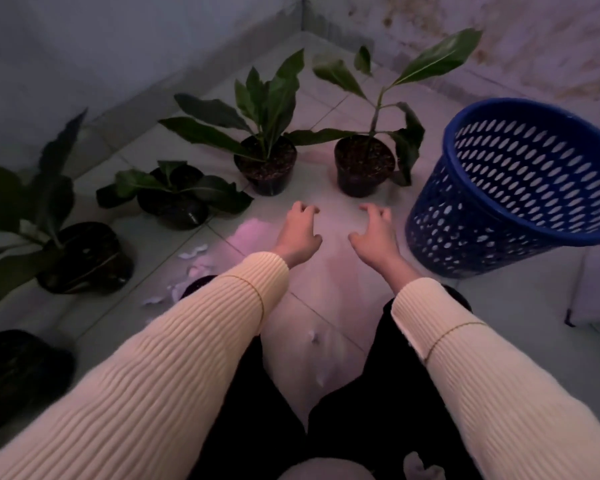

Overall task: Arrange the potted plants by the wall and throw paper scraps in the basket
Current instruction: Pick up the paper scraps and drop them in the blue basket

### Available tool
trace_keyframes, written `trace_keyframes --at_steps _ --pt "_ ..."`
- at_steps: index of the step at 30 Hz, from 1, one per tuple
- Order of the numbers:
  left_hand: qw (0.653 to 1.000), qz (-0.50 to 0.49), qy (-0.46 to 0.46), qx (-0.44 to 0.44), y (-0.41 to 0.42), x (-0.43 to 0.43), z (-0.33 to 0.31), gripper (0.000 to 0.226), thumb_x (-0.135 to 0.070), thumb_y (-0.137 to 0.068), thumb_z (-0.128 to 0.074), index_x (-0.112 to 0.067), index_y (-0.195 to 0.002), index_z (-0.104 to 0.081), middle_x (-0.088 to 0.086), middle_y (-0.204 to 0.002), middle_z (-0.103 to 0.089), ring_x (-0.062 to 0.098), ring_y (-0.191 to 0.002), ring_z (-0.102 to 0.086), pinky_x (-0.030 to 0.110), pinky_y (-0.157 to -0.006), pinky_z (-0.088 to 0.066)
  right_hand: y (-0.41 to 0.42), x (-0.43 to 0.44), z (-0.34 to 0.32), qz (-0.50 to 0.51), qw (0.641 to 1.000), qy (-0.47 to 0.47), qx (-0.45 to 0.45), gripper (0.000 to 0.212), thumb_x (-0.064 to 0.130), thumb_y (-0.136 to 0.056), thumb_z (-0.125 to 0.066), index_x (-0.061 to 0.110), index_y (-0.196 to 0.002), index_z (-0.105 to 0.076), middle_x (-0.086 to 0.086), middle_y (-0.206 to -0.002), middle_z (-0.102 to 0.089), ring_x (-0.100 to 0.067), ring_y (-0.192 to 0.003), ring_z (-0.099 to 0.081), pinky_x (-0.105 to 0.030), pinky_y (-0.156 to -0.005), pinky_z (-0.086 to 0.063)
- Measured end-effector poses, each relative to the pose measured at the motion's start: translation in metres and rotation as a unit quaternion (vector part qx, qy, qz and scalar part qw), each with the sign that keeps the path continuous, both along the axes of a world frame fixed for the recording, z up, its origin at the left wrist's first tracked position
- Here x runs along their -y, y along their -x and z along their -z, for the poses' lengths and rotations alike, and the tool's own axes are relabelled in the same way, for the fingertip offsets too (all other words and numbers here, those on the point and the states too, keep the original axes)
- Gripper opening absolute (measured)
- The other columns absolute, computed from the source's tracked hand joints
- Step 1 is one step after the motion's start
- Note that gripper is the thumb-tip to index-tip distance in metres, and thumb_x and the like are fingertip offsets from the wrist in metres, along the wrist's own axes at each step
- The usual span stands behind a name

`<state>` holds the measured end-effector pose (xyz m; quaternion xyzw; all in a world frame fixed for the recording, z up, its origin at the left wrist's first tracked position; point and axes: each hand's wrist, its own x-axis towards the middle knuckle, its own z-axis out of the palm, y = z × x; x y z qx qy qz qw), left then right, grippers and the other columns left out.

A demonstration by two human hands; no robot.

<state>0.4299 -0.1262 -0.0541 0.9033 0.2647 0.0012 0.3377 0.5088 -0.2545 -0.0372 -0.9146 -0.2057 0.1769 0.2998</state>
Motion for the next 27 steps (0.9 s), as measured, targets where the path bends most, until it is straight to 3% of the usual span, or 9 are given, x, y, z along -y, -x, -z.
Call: trace_keyframes --at_steps 4,9,13,16,20,27 --pt "0.995 -0.061 0.036 -0.066 0.037 -0.004 0.033 0.056 -0.007 -0.082 -0.06 -0.005 -0.135 -0.042 0.014 -0.136 -0.04 0.03 -0.125 -0.043 0.035 -0.107 -0.037 0.034 -0.004 0.046 -0.07 0.98 0.112 -0.151 0.062 0.014 -0.084 -0.061 0.012 -0.142 -0.038 -0.021 -0.143 -0.03 -0.036 -0.122 -0.051 -0.03 -0.107 -0.035" --pt "0.982 -0.122 0.075 -0.121 0.074 -0.013 0.057 0.056 -0.006 -0.083 -0.058 -0.004 -0.136 -0.041 0.015 -0.138 -0.036 0.031 -0.122 -0.047 0.034 -0.107 -0.039 0.084 0.003 0.094 -0.118 0.951 0.188 -0.214 0.07 0.011 -0.08 -0.065 0.017 -0.144 -0.036 -0.021 -0.141 -0.031 -0.038 -0.119 -0.054 -0.032 -0.107 -0.039" --pt "0.965 -0.181 0.105 -0.161 0.098 -0.022 0.075 0.057 -0.01 -0.083 -0.057 -0.003 -0.137 -0.04 0.017 -0.137 -0.037 0.035 -0.125 -0.045 0.037 -0.107 -0.037 0.11 0.008 0.123 -0.122 0.945 0.207 -0.222 0.065 0.006 -0.078 -0.064 0.02 -0.137 -0.042 -0.017 -0.133 -0.031 -0.038 -0.1 -0.064 -0.036 -0.094 -0.052" --pt "0.942 -0.242 0.12 -0.198 0.117 -0.02 0.088 0.053 -0.014 -0.083 -0.057 -0.003 -0.132 -0.043 0.018 -0.135 -0.039 0.037 -0.123 -0.047 0.038 -0.105 -0.04 0.123 0.011 0.137 -0.121 0.948 0.218 -0.199 0.056 0.004 -0.078 -0.063 0.016 -0.13 -0.048 -0.016 -0.131 -0.031 -0.037 -0.103 -0.062 -0.033 -0.098 -0.048" --pt "0.904 -0.338 0.115 -0.236 0.14 -0.015 0.105 0.049 -0.013 -0.082 -0.054 0.0 -0.128 -0.042 0.021 -0.136 -0.038 0.04 -0.127 -0.042 0.041 -0.106 -0.037 0.135 0.011 0.148 -0.111 0.96 0.209 -0.147 0.035 -0.003 -0.078 -0.055 0.012 -0.109 -0.056 -0.015 -0.121 -0.038 -0.036 -0.096 -0.061 -0.03 -0.091 -0.046" --pt "0.858 -0.485 0.041 -0.166 0.166 -0.026 0.112 0.065 -0.012 -0.074 -0.066 -0.002 -0.13 -0.033 0.015 -0.132 -0.033 0.036 -0.122 -0.042 0.041 -0.095 -0.046 0.136 -0.018 0.161 -0.136 0.969 0.158 -0.131 0.024 -0.004 -0.073 -0.054 0.01 -0.083 -0.071 -0.014 -0.097 -0.072 -0.031 -0.097 -0.065 -0.028 -0.082 -0.048"
